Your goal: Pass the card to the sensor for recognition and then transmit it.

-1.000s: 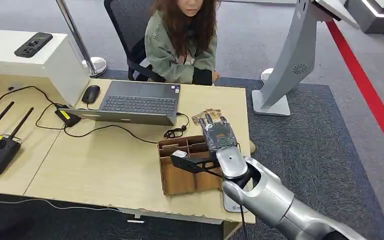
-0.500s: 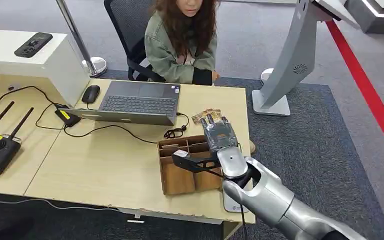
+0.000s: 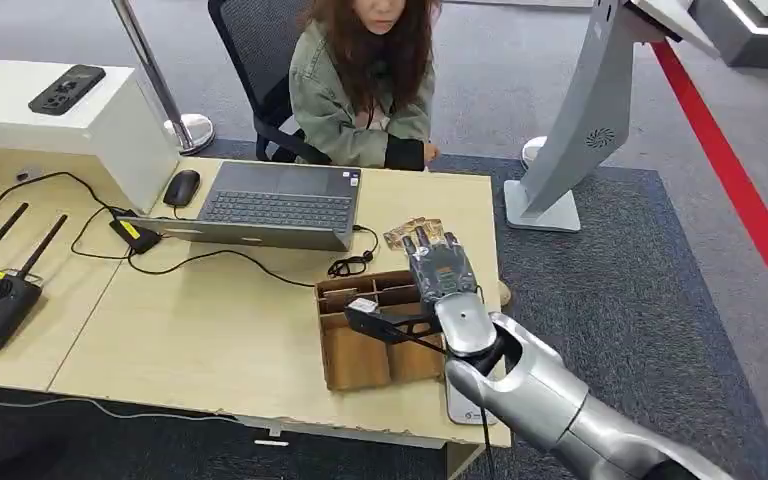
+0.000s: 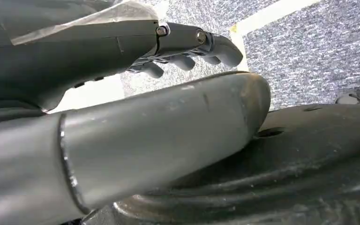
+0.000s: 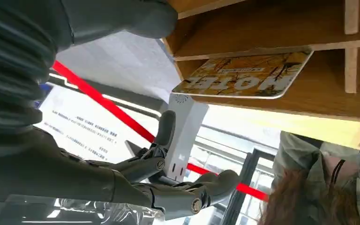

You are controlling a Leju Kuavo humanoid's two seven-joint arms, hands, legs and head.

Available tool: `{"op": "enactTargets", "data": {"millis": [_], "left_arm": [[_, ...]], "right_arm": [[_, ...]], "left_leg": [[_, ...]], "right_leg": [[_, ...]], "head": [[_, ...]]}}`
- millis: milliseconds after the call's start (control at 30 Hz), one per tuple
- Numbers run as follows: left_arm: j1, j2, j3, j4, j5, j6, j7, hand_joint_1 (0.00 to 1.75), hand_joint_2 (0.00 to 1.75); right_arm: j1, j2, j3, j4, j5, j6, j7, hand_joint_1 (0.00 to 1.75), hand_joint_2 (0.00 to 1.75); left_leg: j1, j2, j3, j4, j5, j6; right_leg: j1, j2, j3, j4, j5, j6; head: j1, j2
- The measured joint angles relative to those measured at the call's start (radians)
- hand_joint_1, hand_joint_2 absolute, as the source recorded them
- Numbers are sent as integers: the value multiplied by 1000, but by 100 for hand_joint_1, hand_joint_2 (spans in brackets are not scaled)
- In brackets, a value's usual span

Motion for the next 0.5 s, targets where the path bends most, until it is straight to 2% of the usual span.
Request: {"op": "enactTargets", "data": {"millis": [500], "left_arm": [[0,0,0,0,0,-3,0,0,0]], "right_arm": [[-4,0,0,1,-2,4,-4,31,175]], "left_leg": [[0,0,0,0,0,0]], "right_leg": [[0,0,0,0,0,0]], "head": [[0,0]]}}
